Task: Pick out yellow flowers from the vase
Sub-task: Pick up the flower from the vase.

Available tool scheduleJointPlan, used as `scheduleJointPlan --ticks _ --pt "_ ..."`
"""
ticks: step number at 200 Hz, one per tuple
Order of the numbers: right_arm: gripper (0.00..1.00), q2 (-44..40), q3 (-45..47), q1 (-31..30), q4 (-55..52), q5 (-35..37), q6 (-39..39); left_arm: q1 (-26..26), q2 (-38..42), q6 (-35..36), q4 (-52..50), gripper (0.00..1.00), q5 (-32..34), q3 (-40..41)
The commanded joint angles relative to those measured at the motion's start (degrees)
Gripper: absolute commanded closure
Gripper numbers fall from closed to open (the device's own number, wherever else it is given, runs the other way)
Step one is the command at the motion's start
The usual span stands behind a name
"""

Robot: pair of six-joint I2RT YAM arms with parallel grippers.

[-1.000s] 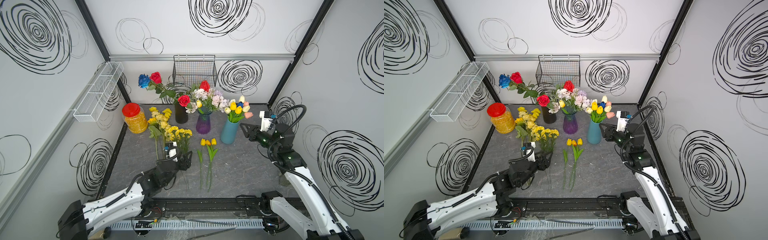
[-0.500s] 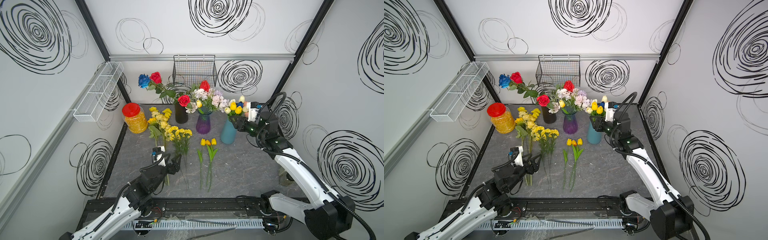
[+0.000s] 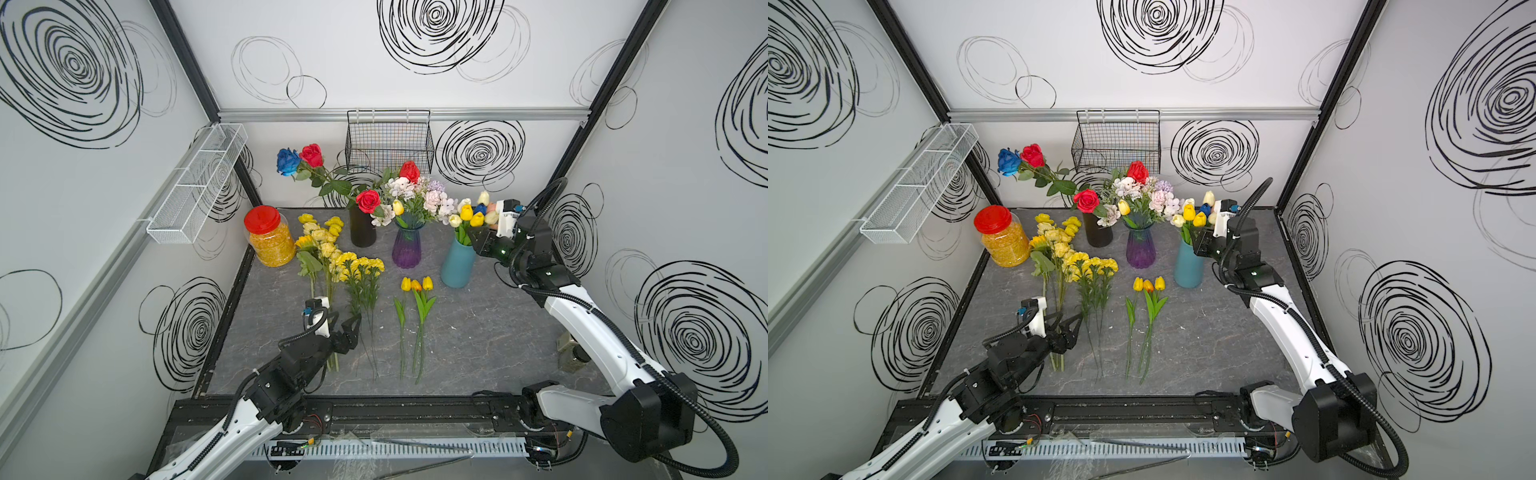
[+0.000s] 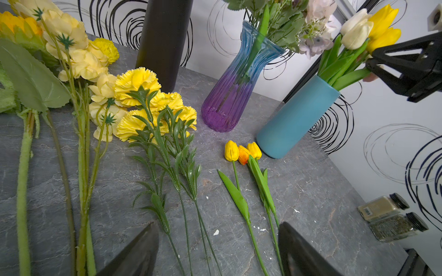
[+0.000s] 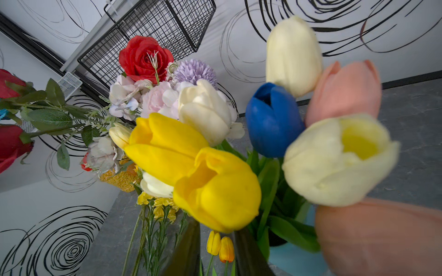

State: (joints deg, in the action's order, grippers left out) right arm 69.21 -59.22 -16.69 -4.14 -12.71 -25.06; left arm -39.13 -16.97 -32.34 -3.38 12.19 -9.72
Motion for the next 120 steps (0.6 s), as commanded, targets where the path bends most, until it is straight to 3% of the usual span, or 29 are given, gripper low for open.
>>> scheduleJointPlan --ticks 1,87,120 --pt "0.73 0.72 -1.63 0.34 0.46 1.44 1.27 0.54 0.77 0.61 1.69 0.19 -0.64 0.96" --pt "0.75 2.6 -1.69 -0.35 3.18 4.88 3.45 0.84 1.94 -0.26 2.05 0.18 -1.19 2.05" --pt "0.71 2.68 -0.76 -0.8 5.98 6.47 3.78 0.9 1.85 -0.45 2.41 0.18 -1.5 2.16"
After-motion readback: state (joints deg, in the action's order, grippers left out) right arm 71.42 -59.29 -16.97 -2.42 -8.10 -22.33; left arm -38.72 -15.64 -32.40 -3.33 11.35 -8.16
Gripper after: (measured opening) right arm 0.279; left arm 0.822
